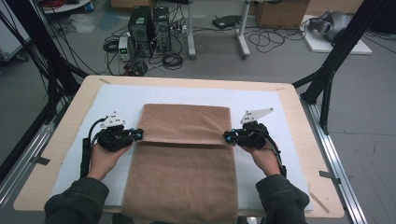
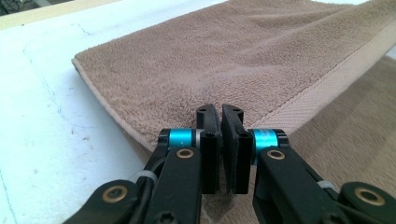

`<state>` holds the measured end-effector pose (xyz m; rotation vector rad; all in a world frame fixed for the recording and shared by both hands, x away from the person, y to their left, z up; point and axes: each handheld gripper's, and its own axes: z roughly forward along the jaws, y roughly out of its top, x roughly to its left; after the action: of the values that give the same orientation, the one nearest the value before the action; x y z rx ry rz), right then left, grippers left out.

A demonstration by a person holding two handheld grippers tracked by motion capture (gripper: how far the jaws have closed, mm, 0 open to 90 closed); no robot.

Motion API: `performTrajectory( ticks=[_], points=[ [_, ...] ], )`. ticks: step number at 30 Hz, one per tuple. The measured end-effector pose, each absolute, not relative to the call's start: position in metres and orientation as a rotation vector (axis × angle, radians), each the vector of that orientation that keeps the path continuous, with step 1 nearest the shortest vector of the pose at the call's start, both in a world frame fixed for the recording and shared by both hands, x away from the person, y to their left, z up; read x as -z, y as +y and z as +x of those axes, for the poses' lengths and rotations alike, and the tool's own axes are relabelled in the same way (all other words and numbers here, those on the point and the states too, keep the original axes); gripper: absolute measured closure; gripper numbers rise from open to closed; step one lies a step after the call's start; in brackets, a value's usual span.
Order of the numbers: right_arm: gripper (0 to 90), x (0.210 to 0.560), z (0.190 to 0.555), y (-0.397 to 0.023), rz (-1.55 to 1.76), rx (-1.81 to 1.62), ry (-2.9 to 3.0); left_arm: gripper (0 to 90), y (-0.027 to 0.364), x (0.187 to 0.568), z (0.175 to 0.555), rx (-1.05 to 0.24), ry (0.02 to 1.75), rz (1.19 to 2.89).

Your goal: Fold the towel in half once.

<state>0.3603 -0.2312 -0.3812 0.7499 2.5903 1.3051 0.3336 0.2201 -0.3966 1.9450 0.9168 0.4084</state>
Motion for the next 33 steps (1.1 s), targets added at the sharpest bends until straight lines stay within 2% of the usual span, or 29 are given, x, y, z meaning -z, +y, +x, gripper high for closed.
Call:
performTrajectory(
  ticks=[10,19,24,26,28,30,33],
  points=[
    [83.4,0.385,0.324,-0.237,0.676,-1.360,2.619,85.6,0.221,0.395,0.294,-0.410,0.820,1.992],
    [83.1,0.390,0.281,-0.240,0.575,-1.390,2.633,85.6,0.227,0.415,0.247,-0.362,0.796,1.999],
    [83.2,0.383,0.256,-0.240,0.501,-1.401,2.657,85.7,0.231,0.406,0.214,-0.347,0.756,1.994],
    [80.0,0.382,0.244,-0.239,0.478,-1.418,2.656,85.4,0.231,0.408,0.206,-0.338,0.746,2.026],
    [67.9,0.385,0.239,-0.240,0.472,-1.442,2.655,79.9,0.232,0.411,0.205,-0.336,0.735,2.052],
    [65.4,0.388,0.240,-0.242,0.487,-1.460,2.653,67.5,0.232,0.411,0.209,-0.322,0.735,2.037],
    [60.8,0.389,0.250,-0.245,0.515,-1.460,2.637,60.3,0.228,0.409,0.219,-0.341,0.720,2.027]
  ],
)
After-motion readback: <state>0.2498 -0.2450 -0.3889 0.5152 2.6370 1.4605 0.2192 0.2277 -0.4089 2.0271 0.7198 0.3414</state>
